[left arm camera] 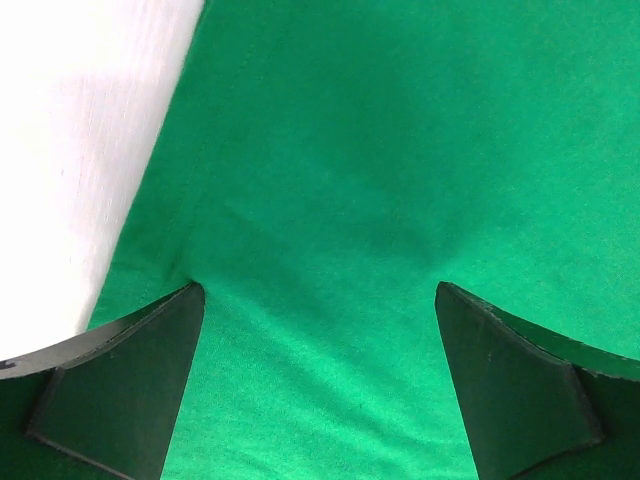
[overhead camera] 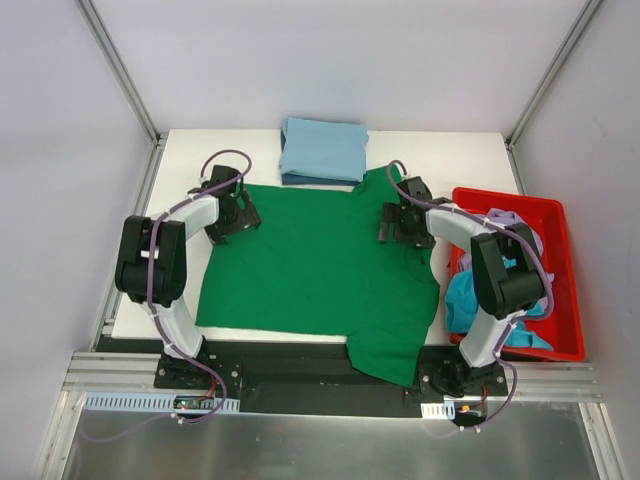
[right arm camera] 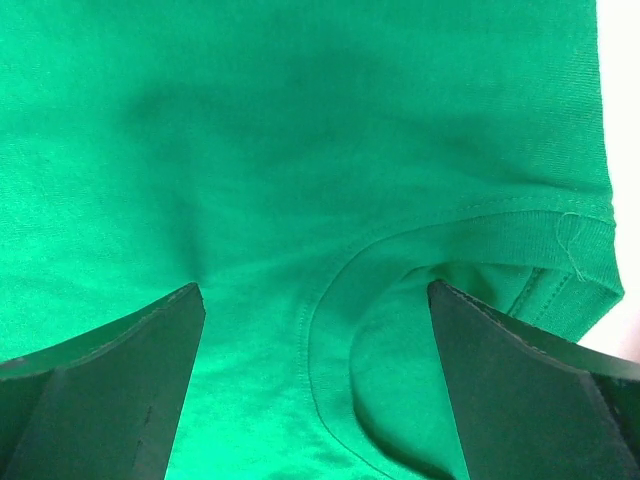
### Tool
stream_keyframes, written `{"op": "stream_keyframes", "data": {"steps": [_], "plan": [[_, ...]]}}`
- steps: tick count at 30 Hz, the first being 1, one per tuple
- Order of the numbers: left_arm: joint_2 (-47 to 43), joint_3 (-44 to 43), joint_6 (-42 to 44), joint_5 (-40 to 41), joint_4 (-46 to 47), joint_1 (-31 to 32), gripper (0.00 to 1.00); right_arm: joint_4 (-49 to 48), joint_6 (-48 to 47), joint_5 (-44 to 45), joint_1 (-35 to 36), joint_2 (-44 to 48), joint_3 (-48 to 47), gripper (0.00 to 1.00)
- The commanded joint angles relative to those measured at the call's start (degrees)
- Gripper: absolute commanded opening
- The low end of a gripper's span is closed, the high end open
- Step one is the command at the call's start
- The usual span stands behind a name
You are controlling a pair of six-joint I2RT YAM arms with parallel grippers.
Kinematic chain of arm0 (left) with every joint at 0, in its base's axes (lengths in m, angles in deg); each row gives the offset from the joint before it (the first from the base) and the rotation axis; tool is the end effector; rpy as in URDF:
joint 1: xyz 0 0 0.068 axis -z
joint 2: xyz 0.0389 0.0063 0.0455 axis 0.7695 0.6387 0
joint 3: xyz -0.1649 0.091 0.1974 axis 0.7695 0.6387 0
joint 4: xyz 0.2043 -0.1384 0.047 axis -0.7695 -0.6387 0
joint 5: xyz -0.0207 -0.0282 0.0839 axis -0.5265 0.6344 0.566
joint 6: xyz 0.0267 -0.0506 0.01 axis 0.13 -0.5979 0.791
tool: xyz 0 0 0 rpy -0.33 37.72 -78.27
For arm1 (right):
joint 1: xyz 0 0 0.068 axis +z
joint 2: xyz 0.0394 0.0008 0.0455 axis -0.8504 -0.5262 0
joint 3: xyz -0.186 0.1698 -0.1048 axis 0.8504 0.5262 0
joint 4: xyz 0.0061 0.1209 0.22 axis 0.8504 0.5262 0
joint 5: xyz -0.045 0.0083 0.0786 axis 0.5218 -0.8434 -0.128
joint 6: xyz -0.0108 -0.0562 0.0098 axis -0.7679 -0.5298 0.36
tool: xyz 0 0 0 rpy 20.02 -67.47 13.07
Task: Fold and stack the t-shirts
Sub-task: Flatten out the tshirt
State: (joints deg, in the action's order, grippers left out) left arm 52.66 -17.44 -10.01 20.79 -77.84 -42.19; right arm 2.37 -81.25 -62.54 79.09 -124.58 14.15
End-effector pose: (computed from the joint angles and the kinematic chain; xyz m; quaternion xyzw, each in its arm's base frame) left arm 0.3502 -0.0467 0.1769 -0.2152 0.9350 -0.0628 0.2747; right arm 0.3302 0.1209 0.1745 -0.0883 0.9570 0.0187 0.2757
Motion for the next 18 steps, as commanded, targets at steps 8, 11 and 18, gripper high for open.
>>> {"op": "stream_keyframes", "data": {"steps": [8,11,18], "plan": [[11.97,-12.73,-1.26,-2.58,-3.08,-1.44,0.99,-1.34,0.85,-5.38,-5.72,-7.79,-8.75,0.96],[10.13,-13.44,-0.39,-2.76,-3.95,-1.44,0.99,-0.55,0.15,-5.56,-5.99,-7.45,-10.08,0.96],[-3.73,-8.71,-3.27,4.61,-10.45,-1.44,0.99,4.64,-3.02,0.05,-4.06,2.99,-7.36,0.96]]}}
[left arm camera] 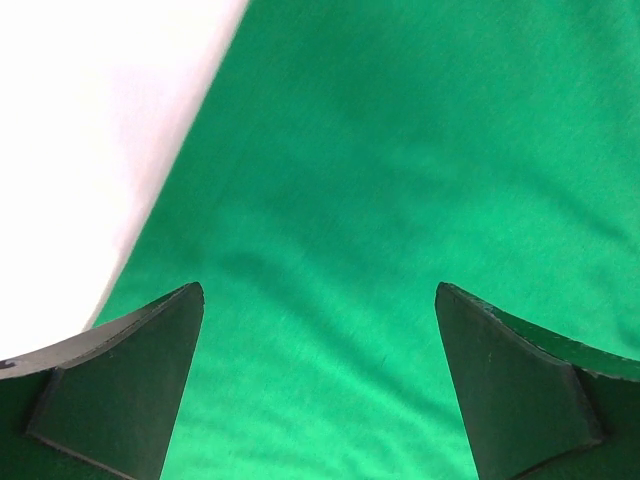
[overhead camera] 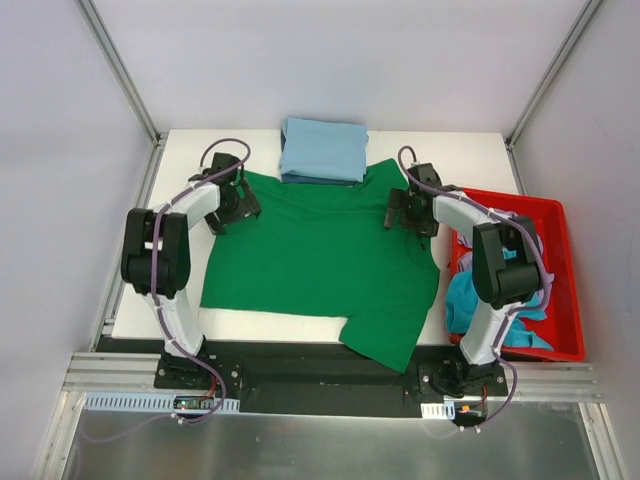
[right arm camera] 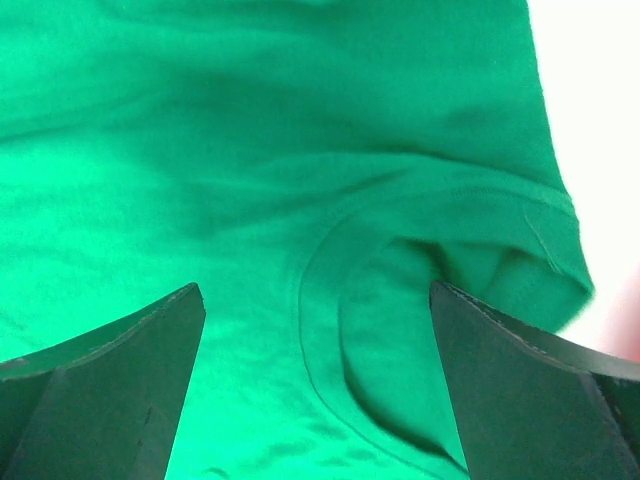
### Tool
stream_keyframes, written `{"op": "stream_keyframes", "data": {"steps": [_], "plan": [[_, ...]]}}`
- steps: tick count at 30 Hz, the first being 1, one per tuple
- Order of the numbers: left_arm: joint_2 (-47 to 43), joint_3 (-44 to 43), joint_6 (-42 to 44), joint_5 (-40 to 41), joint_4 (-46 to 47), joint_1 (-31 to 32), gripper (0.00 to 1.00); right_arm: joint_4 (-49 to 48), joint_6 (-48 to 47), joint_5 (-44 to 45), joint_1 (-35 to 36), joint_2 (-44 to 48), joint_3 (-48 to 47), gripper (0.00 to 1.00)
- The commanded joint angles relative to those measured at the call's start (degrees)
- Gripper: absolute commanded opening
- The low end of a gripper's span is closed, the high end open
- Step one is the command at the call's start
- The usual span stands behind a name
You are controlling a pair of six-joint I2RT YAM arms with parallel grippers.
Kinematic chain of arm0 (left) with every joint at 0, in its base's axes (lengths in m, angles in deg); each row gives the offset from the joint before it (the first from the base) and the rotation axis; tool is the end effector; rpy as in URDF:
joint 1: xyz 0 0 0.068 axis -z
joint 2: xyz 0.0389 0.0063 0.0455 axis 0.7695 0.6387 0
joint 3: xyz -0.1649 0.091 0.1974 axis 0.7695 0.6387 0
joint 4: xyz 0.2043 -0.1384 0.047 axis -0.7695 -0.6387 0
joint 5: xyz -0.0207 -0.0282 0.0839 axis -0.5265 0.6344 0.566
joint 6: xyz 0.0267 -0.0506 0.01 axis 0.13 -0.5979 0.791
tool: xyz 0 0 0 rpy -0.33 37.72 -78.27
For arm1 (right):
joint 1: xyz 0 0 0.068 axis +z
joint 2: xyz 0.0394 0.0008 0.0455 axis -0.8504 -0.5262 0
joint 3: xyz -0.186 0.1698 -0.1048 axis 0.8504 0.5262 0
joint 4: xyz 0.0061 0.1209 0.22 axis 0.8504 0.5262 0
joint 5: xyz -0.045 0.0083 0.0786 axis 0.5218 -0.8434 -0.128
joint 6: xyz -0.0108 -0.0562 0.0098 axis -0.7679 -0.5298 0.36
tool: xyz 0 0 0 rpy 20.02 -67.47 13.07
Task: Fold and stack the t-shirts
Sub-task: Flatten out the tshirt
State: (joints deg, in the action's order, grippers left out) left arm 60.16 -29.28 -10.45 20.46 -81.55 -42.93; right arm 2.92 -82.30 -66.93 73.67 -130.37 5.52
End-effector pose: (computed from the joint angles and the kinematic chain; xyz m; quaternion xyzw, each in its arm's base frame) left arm 0.3917 -0.0477 0.1858 -0.2239 0.9315 -0.0666 0.2789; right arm 0.3726 0.1014 0.1813 -0.0615 0.9546 0.0432 0.2881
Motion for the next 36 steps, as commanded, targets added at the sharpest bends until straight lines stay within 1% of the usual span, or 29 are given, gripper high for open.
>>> {"op": "stream_keyframes", "data": {"steps": [1,4,6,7,10,12,15,17,21,23,28,29,33,34,36], "plan": [[-14.30,5.24,-4.59,6.43,-7.62,-0.70,0.99,3.92,-2.49,5.59,1.98,11.15,3.02,0.96],[-26.41,15.42,-11.87,13.01,-11.04,-0.70,0.99,3.74,-3.99,7.88,3.56,18.88,8.38,0.96],[-33.11,22.72,-18.81,17.59,-14.12,-0.87,0.99,3.57,-5.30,8.42,5.14,22.76,11.20,0.96],[-36.45,25.45,-20.76,18.48,-15.35,-1.13,0.99,3.48,-5.31,8.41,5.76,24.61,12.69,0.96],[-44.80,33.02,-26.83,19.63,-19.48,-2.19,0.99,0.86,-4.70,6.14,7.25,29.88,18.22,0.96],[-49.20,37.50,-29.03,19.02,-20.02,-2.72,0.99,-1.61,-4.35,2.37,7.61,32.70,21.74,0.96],[-53.61,42.69,-32.54,17.53,-19.93,-3.16,0.98,-4.42,-3.73,-0.19,7.87,35.69,25.36,0.96],[-54.50,44.46,-34.83,17.26,-19.93,-3.25,0.91,-4.69,-3.55,-0.55,7.87,36.14,26.07,0.96],[-54.32,46.13,-36.50,17.17,-19.93,-3.25,0.73,-4.52,-3.46,-0.20,7.78,35.96,26.68,0.96],[-54.24,46.83,-37.90,17.00,-19.75,-3.25,0.67,-4.87,-3.55,-0.11,7.87,35.96,27.12,0.96],[-52.13,46.57,-37.21,15.94,-17.38,-3.33,0.57,-5.48,-3.64,-0.46,7.87,35.96,27.39,0.96],[-51.60,46.40,-37.30,16.03,-17.29,-3.25,0.57,-5.66,-3.64,-0.29,7.87,35.96,27.39,0.96],[-49.23,45.96,-37.21,16.91,-15.63,-3.33,0.52,-6.36,-3.99,-0.55,7.87,36.31,28.00,0.96],[-48.44,45.70,-37.04,16.73,-15.10,-3.33,0.49,-6.45,-4.08,-0.64,7.87,36.40,28.18,0.96],[-47.12,45.43,-37.21,16.47,-14.57,-3.25,0.46,-6.71,-4.17,-0.55,7.87,36.58,28.53,0.96]]}}
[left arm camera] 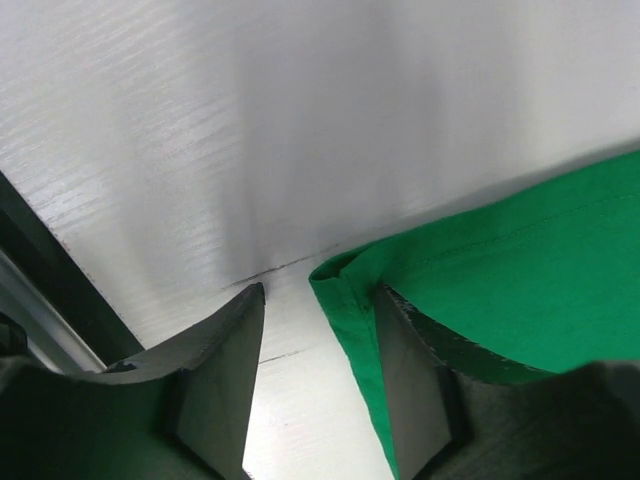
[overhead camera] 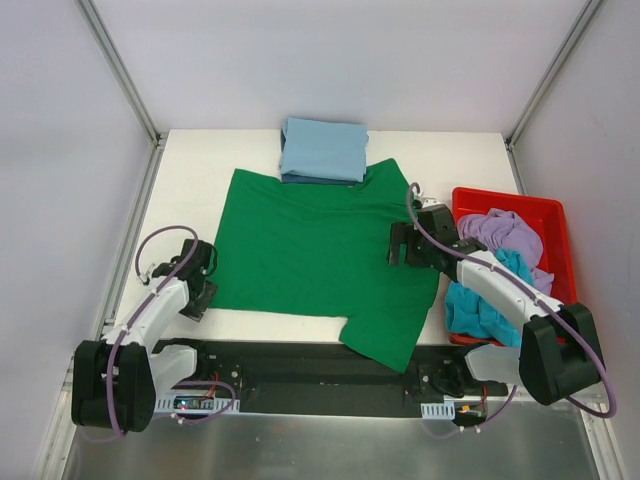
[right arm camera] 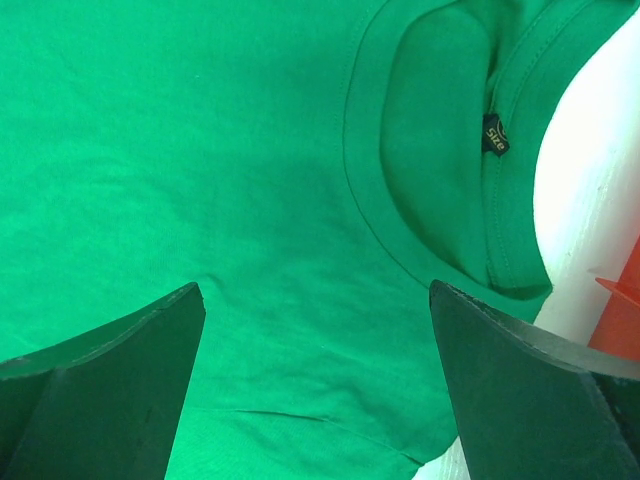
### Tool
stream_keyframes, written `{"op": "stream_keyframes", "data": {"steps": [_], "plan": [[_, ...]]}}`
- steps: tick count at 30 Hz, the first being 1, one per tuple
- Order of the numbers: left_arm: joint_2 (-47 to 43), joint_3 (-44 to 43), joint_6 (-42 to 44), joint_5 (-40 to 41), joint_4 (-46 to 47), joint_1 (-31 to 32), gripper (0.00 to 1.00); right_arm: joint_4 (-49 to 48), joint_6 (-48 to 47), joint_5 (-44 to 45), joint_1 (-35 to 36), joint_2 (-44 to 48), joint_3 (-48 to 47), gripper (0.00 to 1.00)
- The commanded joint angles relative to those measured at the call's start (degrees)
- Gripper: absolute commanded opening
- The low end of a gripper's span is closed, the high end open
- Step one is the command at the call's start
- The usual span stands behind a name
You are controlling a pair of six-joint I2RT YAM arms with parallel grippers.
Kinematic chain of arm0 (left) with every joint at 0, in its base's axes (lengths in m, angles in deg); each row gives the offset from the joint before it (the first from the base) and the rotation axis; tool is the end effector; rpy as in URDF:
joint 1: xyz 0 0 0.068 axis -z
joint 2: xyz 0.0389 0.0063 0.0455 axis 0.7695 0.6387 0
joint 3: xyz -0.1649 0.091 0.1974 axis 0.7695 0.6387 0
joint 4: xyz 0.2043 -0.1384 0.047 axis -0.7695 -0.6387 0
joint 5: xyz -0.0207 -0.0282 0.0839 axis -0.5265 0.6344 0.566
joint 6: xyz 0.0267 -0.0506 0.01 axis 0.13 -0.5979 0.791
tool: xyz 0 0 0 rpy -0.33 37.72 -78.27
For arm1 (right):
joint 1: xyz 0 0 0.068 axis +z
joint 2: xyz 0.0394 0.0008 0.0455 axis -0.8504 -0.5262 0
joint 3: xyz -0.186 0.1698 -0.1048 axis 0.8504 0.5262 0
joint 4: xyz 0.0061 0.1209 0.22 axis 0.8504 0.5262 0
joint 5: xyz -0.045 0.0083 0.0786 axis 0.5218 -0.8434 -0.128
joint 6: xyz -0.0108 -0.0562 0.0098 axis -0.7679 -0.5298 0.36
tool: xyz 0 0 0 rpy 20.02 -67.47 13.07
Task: Fold and stack the t-shirts
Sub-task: Flatten out the tshirt
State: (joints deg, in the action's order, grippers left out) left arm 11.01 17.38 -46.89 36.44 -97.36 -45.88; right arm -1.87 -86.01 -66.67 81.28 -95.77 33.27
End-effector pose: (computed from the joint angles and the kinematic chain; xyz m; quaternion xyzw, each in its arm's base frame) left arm 0.1553 0.0023 0.1630 -0.5479 0.8011 0.0352 0.2384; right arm 0.2363 0.0989 0.2228 -0.1473 0.9103 0.0736 0.3797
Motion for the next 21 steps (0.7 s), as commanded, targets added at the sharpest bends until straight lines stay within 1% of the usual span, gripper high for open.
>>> {"op": "stream_keyframes", "data": {"steps": [1,5,6,7,9,10,11,14,17,19,21], "plan": [[2.47,-1.24,-0.95,0.58,1.76,-0.38,0.46,-2.02,-0.45,-0.81,0.26,2.07,0.77,0.96],[3.27,0.08,0.01,0.50,7.11,-0.30,0.45,-2.54,-0.63,-1.43,0.26,1.80,1.12,0.96],[3.44,0.26,0.28,-0.21,8.17,-0.30,0.44,-2.72,-0.63,-3.52,0.26,1.72,1.30,0.96],[3.97,0.35,0.45,-0.73,8.96,-0.21,0.40,-2.81,-0.63,-3.89,0.35,1.63,1.38,0.96],[5.02,0.26,0.81,-1.44,9.41,-0.38,0.29,-2.81,-0.54,-3.45,0.35,1.63,1.74,0.96],[5.46,0.26,0.81,-1.70,9.41,-0.38,0.18,-2.72,-0.54,-3.10,0.35,1.71,1.74,0.96],[5.55,0.35,0.81,-1.88,9.41,-0.38,0.01,-2.55,-0.54,-3.10,0.35,1.89,1.82,0.96],[4.51,1.05,0.89,-1.71,9.50,-0.30,0.00,-2.19,-0.19,-3.36,0.61,2.68,1.91,0.97],[0.91,2.10,1.33,-1.88,9.50,-0.30,0.00,-0.36,0.08,-3.01,2.10,3.38,1.65,0.98],[-2.43,3.07,2.12,-1.80,9.41,-0.30,0.00,3.15,0.16,-0.13,4.56,3.82,0.60,0.99],[-5.59,3.68,2.91,-1.88,9.41,-0.30,0.00,8.24,0.60,3.12,8.51,4.26,-1.16,0.99]]}}
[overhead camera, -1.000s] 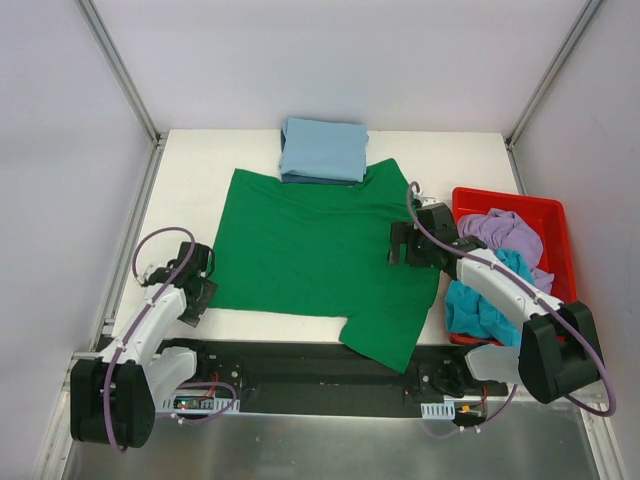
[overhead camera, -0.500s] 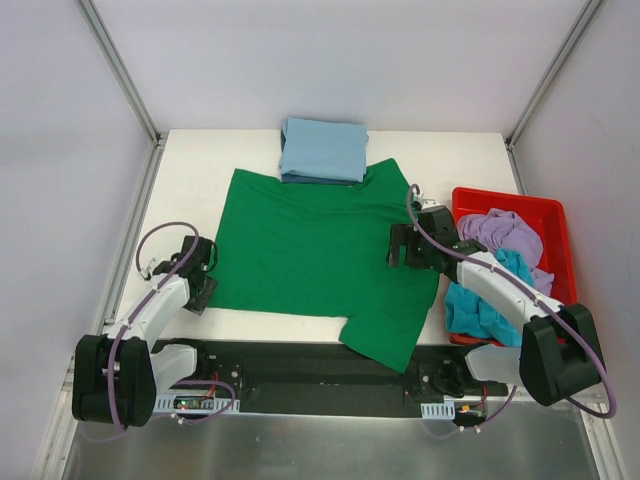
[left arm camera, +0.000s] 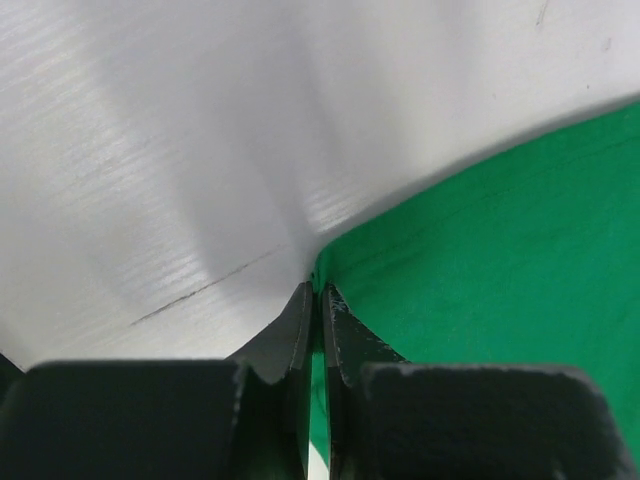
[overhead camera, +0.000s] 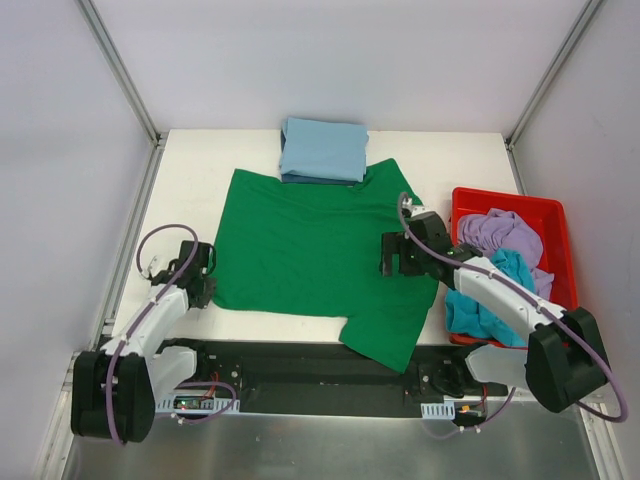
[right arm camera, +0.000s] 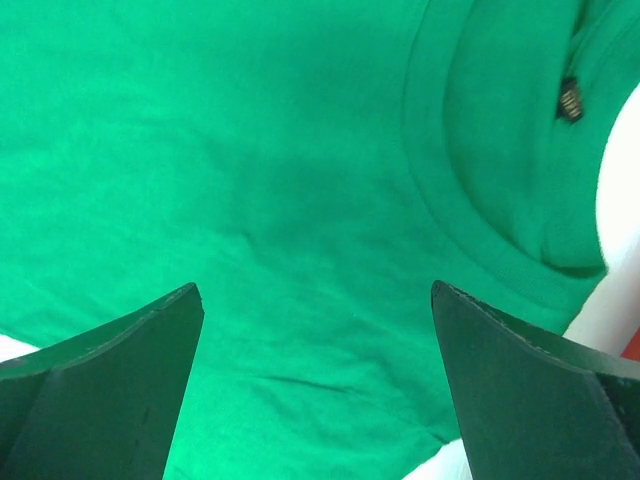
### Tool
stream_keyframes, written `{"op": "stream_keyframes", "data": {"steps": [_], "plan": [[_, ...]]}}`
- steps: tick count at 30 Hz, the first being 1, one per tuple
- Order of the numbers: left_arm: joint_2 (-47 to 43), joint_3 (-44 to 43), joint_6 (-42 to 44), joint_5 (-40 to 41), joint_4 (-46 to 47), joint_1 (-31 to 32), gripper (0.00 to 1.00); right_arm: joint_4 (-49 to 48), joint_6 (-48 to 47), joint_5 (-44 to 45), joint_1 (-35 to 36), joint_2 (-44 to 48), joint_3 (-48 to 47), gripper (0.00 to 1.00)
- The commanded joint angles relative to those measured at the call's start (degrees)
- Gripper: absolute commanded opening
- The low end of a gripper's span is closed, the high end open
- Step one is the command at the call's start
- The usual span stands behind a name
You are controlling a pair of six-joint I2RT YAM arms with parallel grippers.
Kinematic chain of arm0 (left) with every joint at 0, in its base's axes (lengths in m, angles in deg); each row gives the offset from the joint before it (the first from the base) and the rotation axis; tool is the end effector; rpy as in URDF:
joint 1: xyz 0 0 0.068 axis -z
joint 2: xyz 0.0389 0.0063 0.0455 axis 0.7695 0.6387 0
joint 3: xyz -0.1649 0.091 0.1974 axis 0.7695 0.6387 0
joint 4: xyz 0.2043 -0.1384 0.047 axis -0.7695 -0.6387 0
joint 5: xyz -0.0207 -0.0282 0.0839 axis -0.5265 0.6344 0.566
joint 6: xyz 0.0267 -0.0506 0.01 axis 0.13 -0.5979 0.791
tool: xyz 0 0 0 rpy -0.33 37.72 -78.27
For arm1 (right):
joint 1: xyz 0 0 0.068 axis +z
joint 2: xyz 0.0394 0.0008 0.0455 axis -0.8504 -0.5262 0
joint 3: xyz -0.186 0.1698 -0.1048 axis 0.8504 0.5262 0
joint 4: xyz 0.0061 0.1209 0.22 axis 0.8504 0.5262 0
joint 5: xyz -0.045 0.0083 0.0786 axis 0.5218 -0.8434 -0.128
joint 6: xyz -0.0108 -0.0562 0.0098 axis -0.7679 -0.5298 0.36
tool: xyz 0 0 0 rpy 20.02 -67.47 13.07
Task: Fold and stack the t-shirts
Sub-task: Flatten out the tshirt, then grap the side of the flattened tshirt closest away from the robot with both arms
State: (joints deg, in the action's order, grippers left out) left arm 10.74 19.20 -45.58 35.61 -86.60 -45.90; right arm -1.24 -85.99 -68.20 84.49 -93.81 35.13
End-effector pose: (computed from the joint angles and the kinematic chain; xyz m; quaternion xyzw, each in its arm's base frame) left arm 0.1688 0.0008 0.1635 -0.5407 0.7877 -0.0160 0.2946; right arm 0.2217 0.1089 0.2196 -0.1780 0.9067 0.0951 0.3702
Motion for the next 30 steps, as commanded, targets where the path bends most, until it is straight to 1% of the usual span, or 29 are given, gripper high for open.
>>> {"op": "stream_keyframes", "data": {"steps": [1,3,4,6,9,11,13,15,19,24,25,27,29,30], "plan": [[-6.82,2.13,1.95,-1.14,-1.35,-0.27,0.00,9.98,0.84,6.50,7.92,2.47,-3.80,0.99],[-8.85,2.31,2.83,-1.23,-1.35,-0.27,0.00,14.64,1.89,7.66,13.02,2.91,-4.60,0.99],[-9.56,2.23,3.36,-1.49,-1.35,-0.27,0.00,16.84,2.86,6.88,15.74,3.35,-4.25,0.99],[-10.18,1.44,5.03,-1.75,-1.26,-0.27,0.00,19.57,4.18,3.81,20.93,4.58,-2.77,0.95],[-10.27,1.00,6.09,-1.84,-1.35,-0.27,0.00,23.26,7.25,0.81,28.58,6.60,-0.74,0.93],[-10.09,0.91,6.52,-2.28,-1.35,-0.27,0.00,25.90,10.58,0.11,31.93,7.48,0.66,0.87],[-10.18,0.82,6.96,-2.46,-1.35,-0.27,0.00,28.02,13.84,-2.53,33.52,7.75,2.24,0.81],[-10.35,0.99,7.05,-2.28,-1.35,-0.27,0.00,28.37,15.78,-5.07,34.84,7.66,4.27,0.71],[-11.06,1.26,7.14,-1.93,-1.35,-0.36,0.00,27.59,17.37,-7.98,36.78,6.96,6.82,0.67],[-11.15,0.91,7.76,-1.93,-1.43,-0.27,0.00,24.08,17.11,-12.46,37.83,2.83,8.66,0.59],[-11.15,0.91,7.76,-1.93,-1.43,-0.36,0.00,23.29,16.93,-12.81,37.92,1.52,9.02,0.59],[-11.23,0.82,7.49,-2.02,-1.43,-0.27,0.00,23.54,16.67,-11.77,38.09,-0.94,9.02,0.54],[-11.23,0.64,7.49,-2.28,-1.43,-0.27,0.00,24.59,16.58,-10.02,38.10,-2.97,8.76,0.46],[-11.32,0.64,7.58,-2.28,-1.43,-0.27,0.00,24.94,16.58,-9.22,38.10,-3.85,8.67,0.38]]}}
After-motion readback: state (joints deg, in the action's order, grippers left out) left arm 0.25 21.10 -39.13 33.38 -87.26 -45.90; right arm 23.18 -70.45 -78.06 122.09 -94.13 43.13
